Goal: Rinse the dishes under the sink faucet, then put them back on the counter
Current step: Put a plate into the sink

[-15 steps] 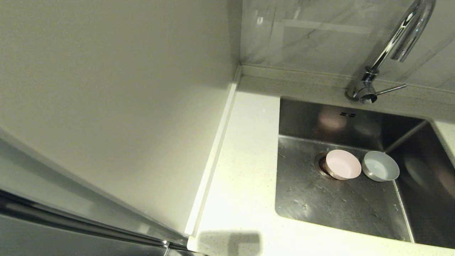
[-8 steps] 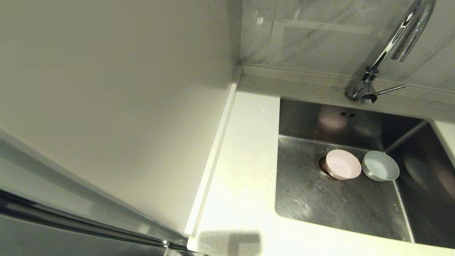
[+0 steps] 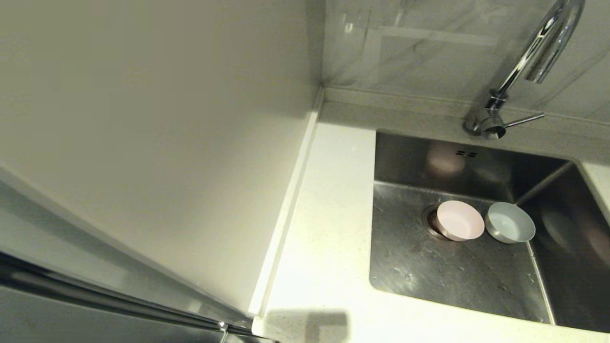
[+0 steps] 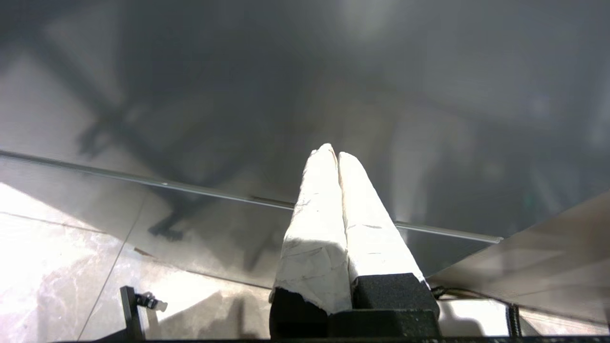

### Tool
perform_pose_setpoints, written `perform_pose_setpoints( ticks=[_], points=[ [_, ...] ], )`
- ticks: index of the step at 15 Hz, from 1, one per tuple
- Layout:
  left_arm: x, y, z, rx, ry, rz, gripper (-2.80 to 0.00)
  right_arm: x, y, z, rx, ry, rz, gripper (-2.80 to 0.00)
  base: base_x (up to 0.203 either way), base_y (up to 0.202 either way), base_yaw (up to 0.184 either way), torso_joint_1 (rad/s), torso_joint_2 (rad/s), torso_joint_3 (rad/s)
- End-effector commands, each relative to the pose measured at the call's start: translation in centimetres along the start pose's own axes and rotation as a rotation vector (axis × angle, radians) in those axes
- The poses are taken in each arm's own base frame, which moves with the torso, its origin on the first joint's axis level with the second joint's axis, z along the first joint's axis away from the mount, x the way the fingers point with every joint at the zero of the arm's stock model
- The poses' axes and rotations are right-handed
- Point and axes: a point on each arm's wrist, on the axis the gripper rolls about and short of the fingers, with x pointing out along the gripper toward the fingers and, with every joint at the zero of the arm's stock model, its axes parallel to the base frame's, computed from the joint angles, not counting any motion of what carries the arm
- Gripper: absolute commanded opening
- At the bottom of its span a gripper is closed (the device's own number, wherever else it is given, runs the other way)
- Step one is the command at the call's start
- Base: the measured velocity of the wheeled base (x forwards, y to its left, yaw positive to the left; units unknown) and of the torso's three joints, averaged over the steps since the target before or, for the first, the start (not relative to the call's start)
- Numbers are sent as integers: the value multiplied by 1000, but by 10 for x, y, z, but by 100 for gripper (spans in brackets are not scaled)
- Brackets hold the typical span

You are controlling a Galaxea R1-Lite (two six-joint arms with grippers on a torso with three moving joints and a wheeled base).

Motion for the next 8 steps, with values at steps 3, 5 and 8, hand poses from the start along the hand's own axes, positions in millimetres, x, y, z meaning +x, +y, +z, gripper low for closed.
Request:
perform_pose_setpoints(
  ticks=[3, 5, 8],
  points=[
    [0, 0, -1, 0, 3, 0, -280, -3, 1, 2, -11, -13, -4, -280, 0, 0, 0, 0, 0, 0],
    [0, 0, -1, 0, 3, 0, -280, -8, 0, 5, -23, -30, -19, -280, 0, 0, 0, 0, 0, 0],
    [0, 0, -1, 0, 3, 0, -280, -17, 5, 8, -82, -78, -27, -280, 0, 0, 0, 0, 0, 0]
  ],
)
